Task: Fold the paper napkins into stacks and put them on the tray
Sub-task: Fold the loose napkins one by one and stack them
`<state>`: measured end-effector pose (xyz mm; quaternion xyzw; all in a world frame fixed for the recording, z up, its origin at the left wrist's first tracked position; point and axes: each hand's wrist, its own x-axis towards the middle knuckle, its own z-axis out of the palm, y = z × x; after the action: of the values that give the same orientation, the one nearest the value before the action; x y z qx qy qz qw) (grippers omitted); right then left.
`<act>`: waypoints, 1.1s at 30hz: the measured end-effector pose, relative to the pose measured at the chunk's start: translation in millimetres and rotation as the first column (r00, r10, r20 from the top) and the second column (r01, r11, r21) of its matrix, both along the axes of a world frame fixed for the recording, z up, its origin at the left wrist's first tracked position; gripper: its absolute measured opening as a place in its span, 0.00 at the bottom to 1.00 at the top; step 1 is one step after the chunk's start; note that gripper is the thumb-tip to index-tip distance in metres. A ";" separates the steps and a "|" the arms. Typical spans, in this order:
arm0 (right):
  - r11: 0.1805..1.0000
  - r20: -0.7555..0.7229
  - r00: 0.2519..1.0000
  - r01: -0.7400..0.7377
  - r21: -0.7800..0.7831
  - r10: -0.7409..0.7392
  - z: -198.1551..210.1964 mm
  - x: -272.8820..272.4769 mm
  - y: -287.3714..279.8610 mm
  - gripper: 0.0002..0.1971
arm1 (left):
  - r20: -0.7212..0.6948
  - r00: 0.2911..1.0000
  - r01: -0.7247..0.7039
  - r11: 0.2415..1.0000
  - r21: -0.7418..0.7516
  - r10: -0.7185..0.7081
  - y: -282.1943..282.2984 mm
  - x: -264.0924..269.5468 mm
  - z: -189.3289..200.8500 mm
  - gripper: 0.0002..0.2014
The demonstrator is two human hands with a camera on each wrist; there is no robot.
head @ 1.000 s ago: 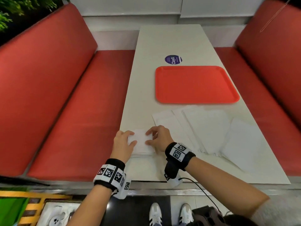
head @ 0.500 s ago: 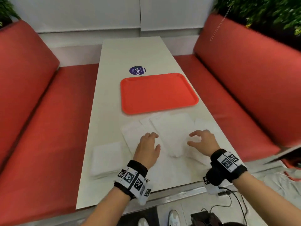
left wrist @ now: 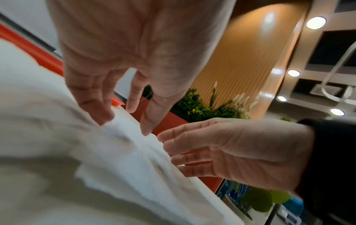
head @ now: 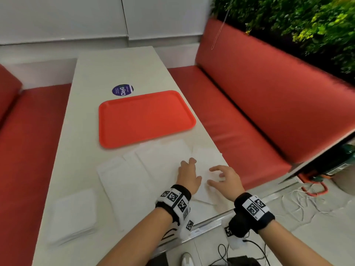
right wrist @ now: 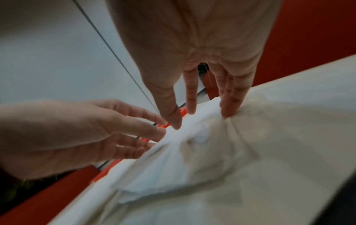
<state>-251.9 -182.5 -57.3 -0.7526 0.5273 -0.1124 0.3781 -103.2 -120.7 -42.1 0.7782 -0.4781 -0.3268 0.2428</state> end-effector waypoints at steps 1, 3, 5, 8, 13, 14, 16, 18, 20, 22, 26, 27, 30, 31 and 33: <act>0.999 0.049 0.998 0.029 0.020 -0.030 0.5 0.2 -0.9 0.19 | -0.056 0.997 -0.048 0.999 -0.018 0.047 -1.9 -0.5 -0.7 0.26; 0.995 0.132 0.988 0.079 0.059 -0.086 -0.2 -0.2 -3.0 0.18 | -0.163 0.976 -0.155 0.986 -0.061 0.143 -3.8 -0.1 -0.4 0.26; 0.989 0.206 0.970 0.112 0.096 -0.130 -0.5 -1.1 -3.5 0.17 | -0.275 0.931 -0.276 0.955 -0.107 0.239 -3.4 2.7 4.0 0.24; 0.977 0.285 0.941 0.144 0.157 -0.184 -0.9 -2.9 -4.2 0.15 | -0.368 0.878 -0.387 0.906 -0.171 0.306 3.8 11.9 13.0 0.21; 0.978 0.344 0.924 0.111 0.174 -0.166 6.8 7.4 -0.1 0.14 | -0.569 0.741 -0.544 0.816 -0.196 0.357 30.9 34.8 23.7 0.13; 0.982 0.361 0.921 0.088 0.167 -0.144 10.0 11.8 2.5 0.14 | -0.593 0.721 -0.559 0.806 -0.192 0.359 37.1 39.4 25.5 0.13; 0.988 0.375 0.924 0.024 0.151 -0.079 16.3 21.6 9.1 0.13 | -0.609 0.701 -0.579 0.795 -0.182 0.371 48.4 47.9 26.8 0.11; 0.991 0.340 0.941 -0.049 0.126 0.003 16.3 32.6 14.3 0.12 | -0.552 0.719 -0.592 0.788 -0.170 0.421 57.3 57.2 24.5 0.08; 0.991 0.244 0.966 -0.112 0.077 0.090 12.6 43.1 17.6 0.11 | -0.435 0.767 -0.587 0.791 -0.176 0.472 66.1 65.5 21.6 0.07; 0.990 0.180 0.975 -0.136 0.037 0.127 9.8 53.2 19.2 0.10 | -0.374 0.797 -0.572 0.792 -0.213 0.475 74.8 70.9 22.7 0.09; 0.992 0.311 0.946 -0.114 0.061 0.090 27.6 74.8 23.7 0.13 | -0.490 0.769 -0.586 0.759 -0.284 0.410 88.7 81.5 34.4 0.05; 0.987 0.353 0.932 -0.123 0.100 0.081 33.3 80.3 24.9 0.15 | -0.539 0.743 -0.606 0.741 -0.289 0.397 92.0 84.2 37.6 0.05; 0.947 0.420 0.904 -0.200 0.252 0.079 53.5 96.7 31.3 0.17 | -0.669 0.656 -0.668 0.681 -0.299 0.350 103.0 89.6 50.8 0.07; 0.927 0.426 0.900 -0.236 0.292 0.095 60.0 102.1 34.3 0.19 | -0.701 0.632 -0.681 0.669 -0.298 0.331 106.7 91.4 55.5 0.08; 0.903 0.441 0.890 -0.279 0.327 0.115 68.8 112.8 39.3 0.23 | -0.739 0.606 -0.694 0.650 -0.310 0.295 114.0 95.6 64.6 0.12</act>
<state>-139.2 -143.2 11.5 -0.6741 0.3666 -0.1237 0.6292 -7.6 -6.6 22.5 0.6155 -0.1928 -0.3219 0.6931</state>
